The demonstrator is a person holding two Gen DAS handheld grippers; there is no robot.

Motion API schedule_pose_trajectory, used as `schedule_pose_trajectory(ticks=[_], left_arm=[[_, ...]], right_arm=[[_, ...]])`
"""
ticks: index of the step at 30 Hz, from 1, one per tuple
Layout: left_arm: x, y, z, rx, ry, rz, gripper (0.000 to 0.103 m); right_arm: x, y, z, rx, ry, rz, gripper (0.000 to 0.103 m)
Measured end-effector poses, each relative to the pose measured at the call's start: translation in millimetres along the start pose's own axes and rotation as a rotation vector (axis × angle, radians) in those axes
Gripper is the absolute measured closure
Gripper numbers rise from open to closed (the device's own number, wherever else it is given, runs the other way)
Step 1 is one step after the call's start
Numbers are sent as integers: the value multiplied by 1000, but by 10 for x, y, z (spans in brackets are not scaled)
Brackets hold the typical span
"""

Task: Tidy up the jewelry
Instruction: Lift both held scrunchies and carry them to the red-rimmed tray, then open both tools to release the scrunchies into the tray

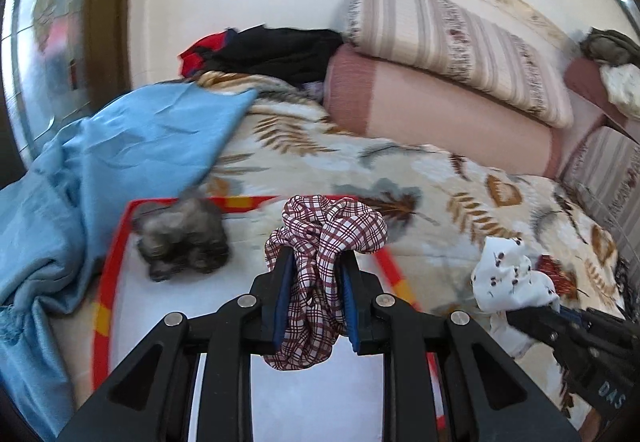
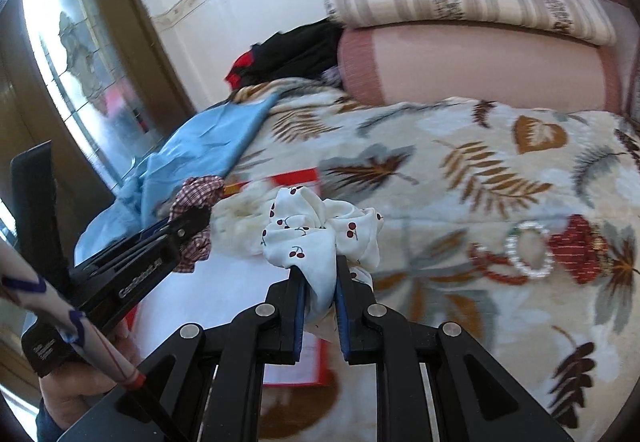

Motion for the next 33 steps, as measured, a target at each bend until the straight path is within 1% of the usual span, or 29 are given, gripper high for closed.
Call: schedule_pose_trajectory(ticks=[7,11,14,16,22,27,29,30,31,32,33], left_arm=[[-63,349,-164,85,74,45,82],[-111,465,-243,130,110,60,82],[-117,516,-301,135,132,79,82],[-127,538,-328,157,143,79,82],[-154,611,-391,186,174,93,82],[-158,629,-415,196,186,102,77],[-155,632,-414,196,184,104,71],[-154,634,-408,195,182,108,69],[-150,632,-403,195,179,109,66],[-144,631,-396,196,175,110,64],[-138,633,-395,197,172,110,64]], right_arm=[[-33,356,-396,65,81,32,86],[-54,451,-626,83,128,26,86],[-54,477,-788,84,160,13,86],[-49,490,-894,78,180,11,86],[-44,441,-1085,68,212,-15,85],[-59,385,-1189,56,232,-28,85],[-58,378,-1204,55,235,-27,83],[-57,376,-1209,56,236,-27,80],[-51,377,-1215,56,235,-26,74],[-48,375,-1209,53,233,-26,71],[-45,378,-1205,54,232,-27,61]])
Point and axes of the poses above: each gripper's, at about its wrist camera, not at the fingertips, and z roughly against the way its jaws point, y to its left, x to its top, the point moved 1 cm from there along -z, roughly the way its jaws point, and after that the axes turned 10 degrees about x, right-handed, at the moved point
